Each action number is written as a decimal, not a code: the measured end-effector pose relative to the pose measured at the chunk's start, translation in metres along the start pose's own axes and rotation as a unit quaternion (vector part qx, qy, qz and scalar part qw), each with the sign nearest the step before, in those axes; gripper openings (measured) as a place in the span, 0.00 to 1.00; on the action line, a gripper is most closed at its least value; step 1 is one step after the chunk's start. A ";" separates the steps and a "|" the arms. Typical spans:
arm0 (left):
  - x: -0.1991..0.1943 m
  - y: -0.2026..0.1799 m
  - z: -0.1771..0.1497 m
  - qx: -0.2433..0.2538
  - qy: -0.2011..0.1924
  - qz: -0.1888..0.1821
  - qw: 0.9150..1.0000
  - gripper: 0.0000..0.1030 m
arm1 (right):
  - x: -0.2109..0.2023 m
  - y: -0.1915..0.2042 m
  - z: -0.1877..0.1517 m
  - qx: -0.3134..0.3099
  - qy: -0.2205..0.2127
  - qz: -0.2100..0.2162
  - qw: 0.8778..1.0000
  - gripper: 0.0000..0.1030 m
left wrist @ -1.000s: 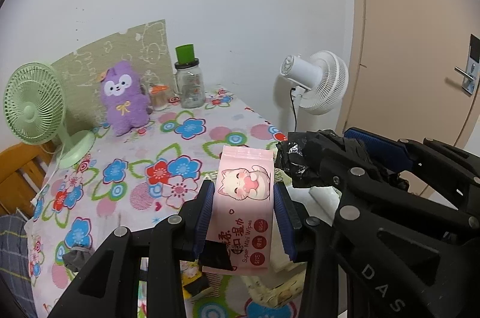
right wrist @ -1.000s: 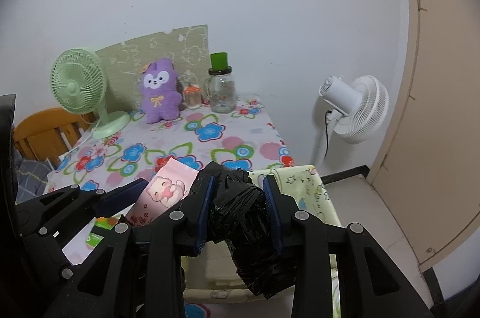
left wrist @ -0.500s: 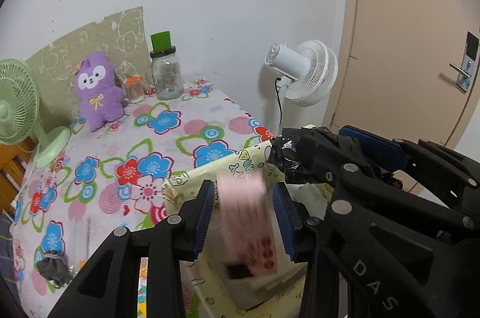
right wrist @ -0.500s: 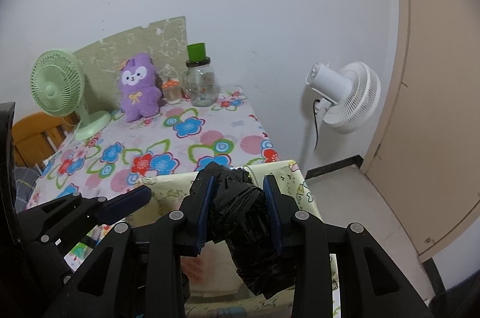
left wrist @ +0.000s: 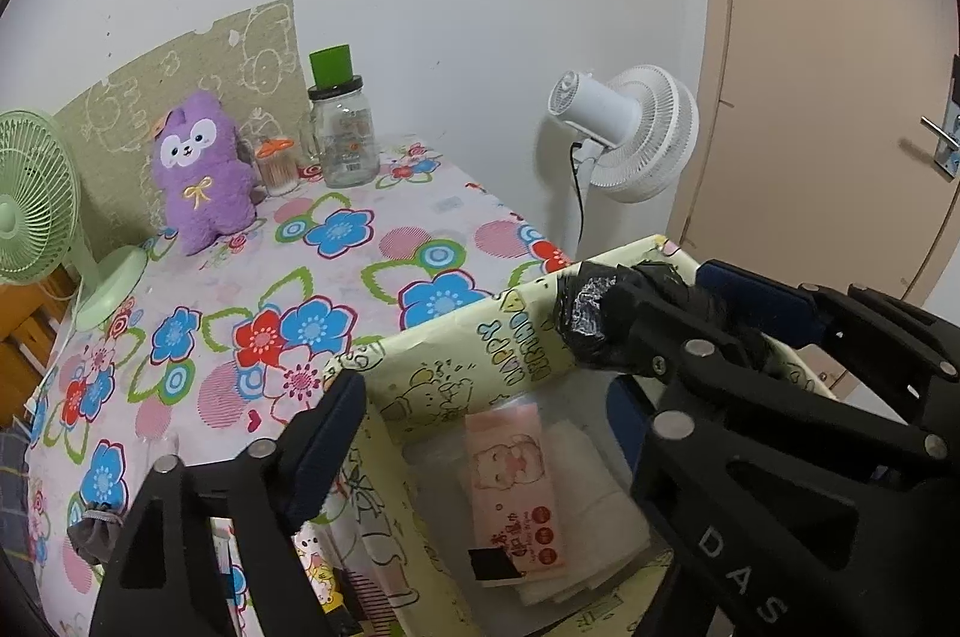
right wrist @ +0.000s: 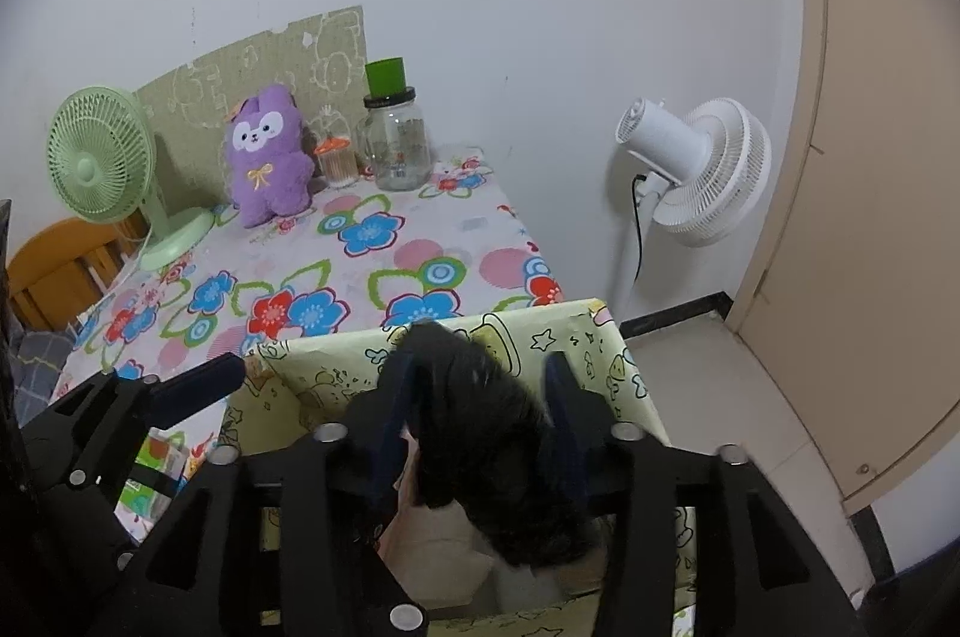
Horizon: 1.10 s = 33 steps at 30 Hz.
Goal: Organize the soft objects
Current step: 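Lower both held items into the box and open both tools, then withdraw both tools from the box toward the remaining table items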
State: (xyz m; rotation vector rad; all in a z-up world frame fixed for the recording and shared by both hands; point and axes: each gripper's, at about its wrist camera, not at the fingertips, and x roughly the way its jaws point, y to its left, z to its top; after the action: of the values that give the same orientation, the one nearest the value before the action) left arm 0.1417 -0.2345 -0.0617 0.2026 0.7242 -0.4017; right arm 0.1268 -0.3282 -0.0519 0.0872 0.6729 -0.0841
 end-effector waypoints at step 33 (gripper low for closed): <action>-0.053 0.045 -0.018 -0.016 -0.039 0.025 0.999 1.00 | -0.048 0.059 -0.006 -0.021 -0.043 -0.013 0.999 0.96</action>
State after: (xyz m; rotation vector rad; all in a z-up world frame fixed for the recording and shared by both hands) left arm 0.1145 -0.1728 -0.0373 0.1726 0.6471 -0.3489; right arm 0.0924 -0.2669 -0.0232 0.0347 0.5888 -0.0985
